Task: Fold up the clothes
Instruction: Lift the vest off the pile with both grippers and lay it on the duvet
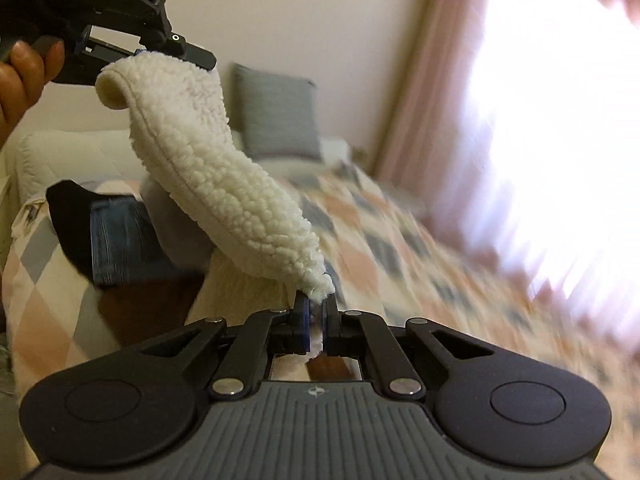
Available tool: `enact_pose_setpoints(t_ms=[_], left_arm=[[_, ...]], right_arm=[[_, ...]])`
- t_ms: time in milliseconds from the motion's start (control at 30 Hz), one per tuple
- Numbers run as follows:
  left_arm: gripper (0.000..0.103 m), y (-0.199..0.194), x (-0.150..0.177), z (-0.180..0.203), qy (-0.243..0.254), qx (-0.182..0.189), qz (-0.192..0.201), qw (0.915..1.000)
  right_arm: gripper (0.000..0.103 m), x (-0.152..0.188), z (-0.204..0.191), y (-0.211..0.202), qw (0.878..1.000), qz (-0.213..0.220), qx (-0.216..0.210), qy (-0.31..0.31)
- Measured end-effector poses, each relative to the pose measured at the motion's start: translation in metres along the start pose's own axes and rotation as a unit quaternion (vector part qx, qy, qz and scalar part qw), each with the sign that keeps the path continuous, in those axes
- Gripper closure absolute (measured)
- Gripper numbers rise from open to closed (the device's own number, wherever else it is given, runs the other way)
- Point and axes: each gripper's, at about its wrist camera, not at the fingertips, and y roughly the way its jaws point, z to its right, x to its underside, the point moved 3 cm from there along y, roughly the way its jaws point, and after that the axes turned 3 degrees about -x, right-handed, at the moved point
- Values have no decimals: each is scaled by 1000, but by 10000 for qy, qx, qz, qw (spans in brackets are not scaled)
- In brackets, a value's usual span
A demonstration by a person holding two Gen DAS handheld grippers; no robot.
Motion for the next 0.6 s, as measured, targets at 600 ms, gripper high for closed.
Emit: enact_pose_setpoints(t_ms=[600], left_arm=[[91,258,353,239,774,955,-3626,9238]], right_arm=[[91,354,112,-251,8729,-2773,936,3904]])
